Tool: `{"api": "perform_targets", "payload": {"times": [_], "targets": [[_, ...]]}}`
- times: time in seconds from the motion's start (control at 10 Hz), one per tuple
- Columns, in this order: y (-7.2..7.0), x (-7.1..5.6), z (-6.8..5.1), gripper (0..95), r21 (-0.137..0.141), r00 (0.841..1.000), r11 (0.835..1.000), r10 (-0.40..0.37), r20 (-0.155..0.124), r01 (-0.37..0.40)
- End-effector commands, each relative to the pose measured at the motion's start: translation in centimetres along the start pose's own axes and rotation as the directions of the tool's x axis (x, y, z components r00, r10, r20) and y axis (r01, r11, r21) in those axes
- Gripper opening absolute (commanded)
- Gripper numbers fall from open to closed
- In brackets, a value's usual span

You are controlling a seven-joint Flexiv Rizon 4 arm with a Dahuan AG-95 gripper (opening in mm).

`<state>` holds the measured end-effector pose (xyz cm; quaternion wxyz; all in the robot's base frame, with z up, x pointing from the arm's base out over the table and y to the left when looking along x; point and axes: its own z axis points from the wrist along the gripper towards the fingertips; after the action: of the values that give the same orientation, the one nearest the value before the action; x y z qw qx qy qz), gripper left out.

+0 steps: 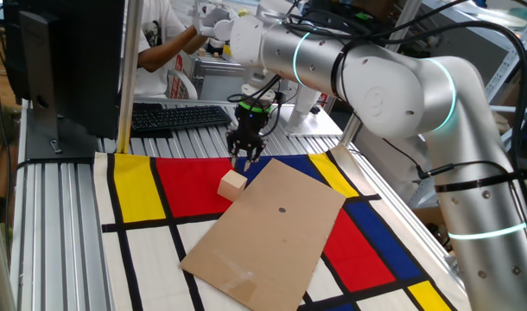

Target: Grab the block and place it at the designated location

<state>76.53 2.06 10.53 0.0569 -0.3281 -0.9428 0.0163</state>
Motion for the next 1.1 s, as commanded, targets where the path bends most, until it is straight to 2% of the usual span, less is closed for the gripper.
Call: {"api": "perform_targets", "payload": {"times": [0.1,0.5,0.8,1.1], "targets": [[0.2,-0.2,0.1,95.0,0.001,0.999,0.999,0.036,-0.002,-0.036],[0.7,-0.7,1.2,95.0,0.025,0.991,0.991,0.135,0.003,-0.135],[0.4,-1.1,2.2,95.0,0.024,0.991,0.991,0.133,0.004,-0.133],[0.0,-0.9,3.5,95.0,0.020,0.992,0.992,0.127,0.009,-0.127]]}}
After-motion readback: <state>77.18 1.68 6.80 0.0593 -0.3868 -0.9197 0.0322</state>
